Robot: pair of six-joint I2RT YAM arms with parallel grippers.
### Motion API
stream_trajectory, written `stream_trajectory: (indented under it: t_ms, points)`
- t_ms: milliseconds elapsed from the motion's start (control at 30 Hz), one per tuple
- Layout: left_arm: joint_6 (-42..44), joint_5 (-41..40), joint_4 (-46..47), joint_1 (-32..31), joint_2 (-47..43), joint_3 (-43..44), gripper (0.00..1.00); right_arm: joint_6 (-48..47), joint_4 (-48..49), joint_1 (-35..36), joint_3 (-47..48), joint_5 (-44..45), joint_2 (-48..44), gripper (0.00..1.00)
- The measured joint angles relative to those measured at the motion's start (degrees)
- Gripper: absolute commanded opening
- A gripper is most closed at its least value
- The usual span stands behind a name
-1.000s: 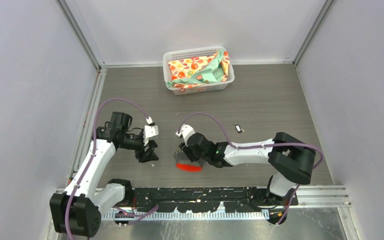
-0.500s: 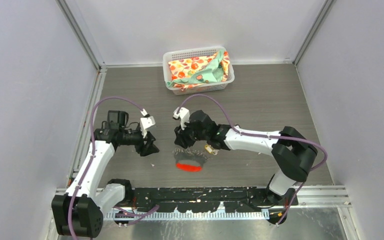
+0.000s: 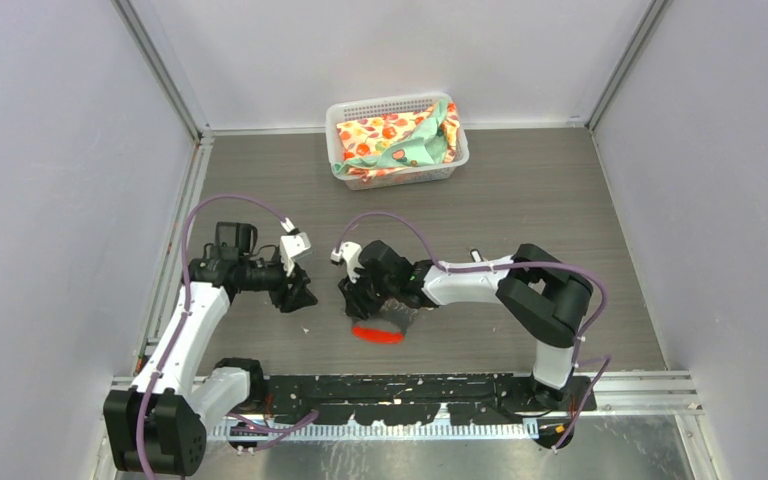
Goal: Put the keys on the keyring
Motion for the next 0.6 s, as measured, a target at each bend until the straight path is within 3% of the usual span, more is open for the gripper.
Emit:
stream_trajectory:
  t_ms: [200, 400, 600]
  points:
    - [0.2, -0.04, -0.07, 0.02, -0.24, -0.04, 0.54, 0.26, -0.11, 0.72, 1.64, 3.02, 1.81, 0.36]
    - [0.24, -0.11, -0.33, 0.02, -0.26, -0.39, 0.53, -0.2, 0.07, 2.12, 3.41, 6.25, 3.15, 0.42]
    - [0.2, -0.09, -0.9, 0.0, -0.26, -0.39, 0.5, -1.95, 0.15, 2.86, 3.21, 8.68, 2.75, 0.42]
